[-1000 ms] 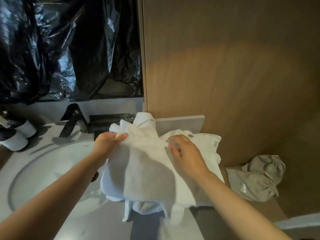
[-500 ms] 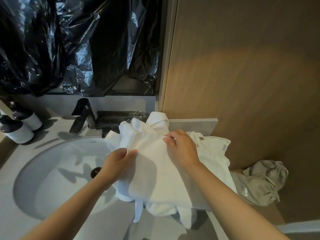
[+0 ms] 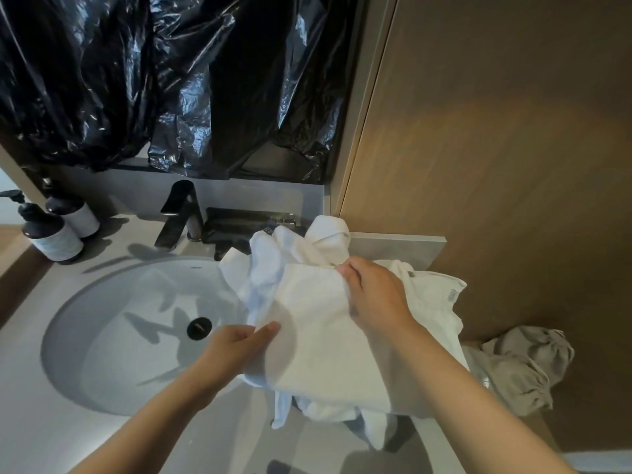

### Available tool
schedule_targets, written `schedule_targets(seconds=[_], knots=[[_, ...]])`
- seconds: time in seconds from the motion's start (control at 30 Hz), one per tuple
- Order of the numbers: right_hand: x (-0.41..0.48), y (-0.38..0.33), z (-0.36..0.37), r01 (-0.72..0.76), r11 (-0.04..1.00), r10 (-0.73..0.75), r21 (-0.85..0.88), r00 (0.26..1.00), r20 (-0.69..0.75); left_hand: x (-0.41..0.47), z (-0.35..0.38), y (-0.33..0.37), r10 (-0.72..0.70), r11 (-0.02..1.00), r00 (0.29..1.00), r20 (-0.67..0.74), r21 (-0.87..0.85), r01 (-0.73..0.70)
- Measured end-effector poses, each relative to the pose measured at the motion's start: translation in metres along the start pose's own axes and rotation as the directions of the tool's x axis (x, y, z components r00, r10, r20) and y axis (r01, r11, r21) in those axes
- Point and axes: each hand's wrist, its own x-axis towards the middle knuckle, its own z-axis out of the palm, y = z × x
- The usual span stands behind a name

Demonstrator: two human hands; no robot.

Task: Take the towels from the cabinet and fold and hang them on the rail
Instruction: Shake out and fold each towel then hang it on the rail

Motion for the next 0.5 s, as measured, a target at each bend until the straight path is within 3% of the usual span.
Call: schedule_targets(seconds=[0.1, 0.23, 0.3, 0.43, 0.5], knots=[[-0.01, 0.008, -0.017, 0.04, 0.995, -0.044, 0.096, 0.998, 0.042, -0.009, -0.002, -0.003, 0.03, 0.999, 0.997, 0.067, 0.011, -0.031], [-0.022, 0.011, -0.014, 0.121, 0.992, -0.126, 0.041, 0.976, 0.18, -0.017, 0.004, -0.013, 0.105, 0.993, 0.987, 0.125, 0.04, -0.111], [-0.021, 0.009, -0.003, 0.129, 0.989, -0.141, 0.077, 0.975, 0.171, -0.022, 0.005, -0.016, 0.129, 0.99, 0.977, 0.17, 0.025, -0.135], [-0.015, -0.001, 0.013, 0.07, 0.97, -0.085, 0.231, 0.995, 0.057, -0.025, -0.003, -0.027, 0.102, 0.994, 0.991, 0.083, 0.034, -0.105], [-0.01, -0.007, 0.019, 0.086, 0.973, -0.101, 0.216, 0.993, 0.057, -0.024, -0.008, -0.036, 0.097, 0.994, 0.995, 0.025, 0.057, -0.098]])
